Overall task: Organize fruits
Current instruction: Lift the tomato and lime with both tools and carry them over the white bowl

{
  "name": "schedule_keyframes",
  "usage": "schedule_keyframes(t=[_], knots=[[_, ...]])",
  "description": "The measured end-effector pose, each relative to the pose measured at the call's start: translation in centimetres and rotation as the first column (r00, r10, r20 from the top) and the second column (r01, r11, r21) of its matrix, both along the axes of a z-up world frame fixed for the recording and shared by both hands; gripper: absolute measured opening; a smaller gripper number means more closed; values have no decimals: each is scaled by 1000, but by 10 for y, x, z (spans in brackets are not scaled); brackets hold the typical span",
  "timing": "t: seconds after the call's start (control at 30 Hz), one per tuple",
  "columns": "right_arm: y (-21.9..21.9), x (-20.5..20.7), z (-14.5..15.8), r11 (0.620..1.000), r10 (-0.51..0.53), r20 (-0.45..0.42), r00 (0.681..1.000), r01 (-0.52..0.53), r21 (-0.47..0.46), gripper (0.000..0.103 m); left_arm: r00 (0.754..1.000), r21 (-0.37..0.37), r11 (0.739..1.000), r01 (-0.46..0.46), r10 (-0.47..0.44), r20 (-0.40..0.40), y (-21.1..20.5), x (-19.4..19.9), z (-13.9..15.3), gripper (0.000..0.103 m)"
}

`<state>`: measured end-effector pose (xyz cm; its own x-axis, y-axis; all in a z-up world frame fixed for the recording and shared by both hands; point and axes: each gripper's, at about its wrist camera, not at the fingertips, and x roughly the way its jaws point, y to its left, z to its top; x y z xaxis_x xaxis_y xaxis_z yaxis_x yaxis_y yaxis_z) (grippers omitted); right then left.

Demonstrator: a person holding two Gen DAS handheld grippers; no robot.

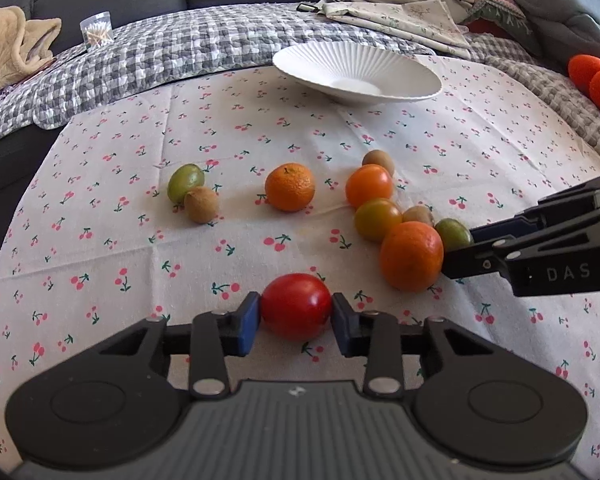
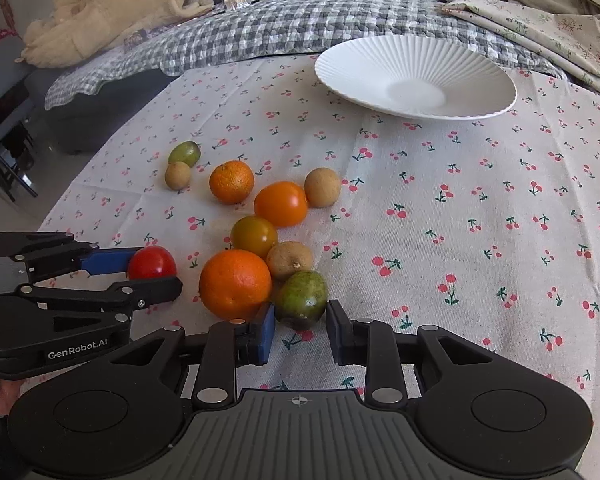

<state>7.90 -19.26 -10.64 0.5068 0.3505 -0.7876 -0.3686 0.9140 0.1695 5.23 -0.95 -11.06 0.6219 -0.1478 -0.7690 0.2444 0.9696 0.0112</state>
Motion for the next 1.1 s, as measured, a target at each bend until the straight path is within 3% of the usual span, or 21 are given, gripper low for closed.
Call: schedule_keyframes(t=[0.2,0.47,0.77,1.1], knots=[[-4,-4,9,1000,-12,-2,1000,12,7,27,1000,-26,1000,-3,3,9,4,-3,8,36],[-27,5,27,993,-113,-5,994,113,44,27,999,-30,1000,1,1,48,3,5,28,36],[-57,44,65,970,-225,63,972,218,105,27,992,-58,998,33,-25,122,-17,66,73,36],[-64,99,80,961,-270,128,954,258,102,27,988,-52,997,57,-49,145,-66,142,77,36]])
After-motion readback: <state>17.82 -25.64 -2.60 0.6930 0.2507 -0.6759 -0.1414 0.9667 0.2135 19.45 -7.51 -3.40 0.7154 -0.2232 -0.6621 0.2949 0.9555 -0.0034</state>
